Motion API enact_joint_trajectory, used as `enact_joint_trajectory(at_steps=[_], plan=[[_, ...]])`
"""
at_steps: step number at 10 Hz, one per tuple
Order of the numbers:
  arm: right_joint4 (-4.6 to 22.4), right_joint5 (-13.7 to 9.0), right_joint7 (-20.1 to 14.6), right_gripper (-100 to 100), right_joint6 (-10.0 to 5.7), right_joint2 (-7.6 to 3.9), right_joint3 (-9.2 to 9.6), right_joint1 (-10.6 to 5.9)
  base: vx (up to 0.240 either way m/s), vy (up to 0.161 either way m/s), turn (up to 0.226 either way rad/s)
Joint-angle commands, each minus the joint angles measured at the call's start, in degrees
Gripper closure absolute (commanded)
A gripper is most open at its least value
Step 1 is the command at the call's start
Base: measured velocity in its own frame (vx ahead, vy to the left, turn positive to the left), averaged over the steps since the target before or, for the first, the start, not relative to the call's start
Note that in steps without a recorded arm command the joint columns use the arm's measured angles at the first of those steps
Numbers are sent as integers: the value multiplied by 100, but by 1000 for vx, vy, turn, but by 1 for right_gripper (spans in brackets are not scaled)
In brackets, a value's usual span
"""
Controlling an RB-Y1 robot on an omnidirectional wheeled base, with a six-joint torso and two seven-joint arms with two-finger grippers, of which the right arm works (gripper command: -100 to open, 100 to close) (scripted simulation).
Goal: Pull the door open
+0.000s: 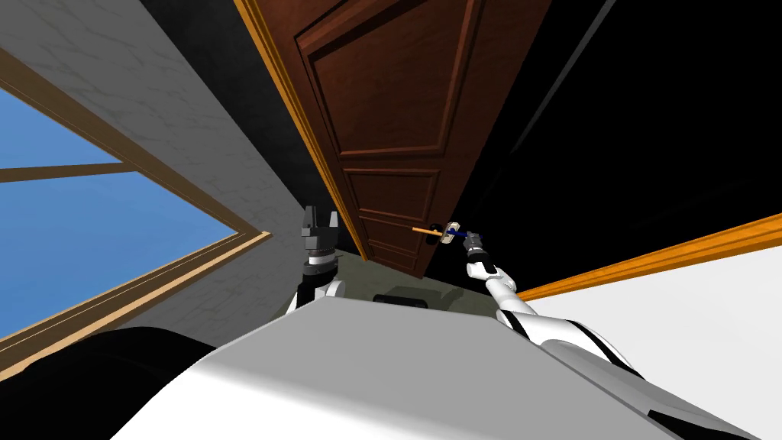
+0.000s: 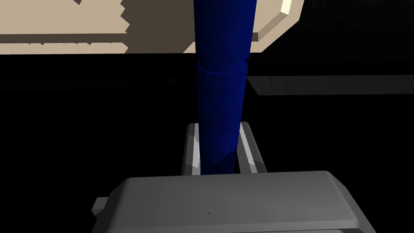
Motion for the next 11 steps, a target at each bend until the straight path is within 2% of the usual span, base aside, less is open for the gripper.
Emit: enact_joint_trajectory(at_steps=[1, 4, 5, 6, 9, 11], plan=[[14, 3, 5, 100, 12, 6, 5, 22, -28, -8, 19], [14, 3, 5, 100, 12, 6, 5, 22, -10, -1, 2], [19, 6, -68, 100, -1, -73, 39, 68, -121, -41, 58], [15, 10, -92, 100, -8, -90, 59, 75, -166, -66, 78], [-30, 52, -274, 100, -58, -161, 243, 104, -219, -30, 101], [-87, 105, -442, 100, -107, -180, 450, 106, -236, -94, 157]])
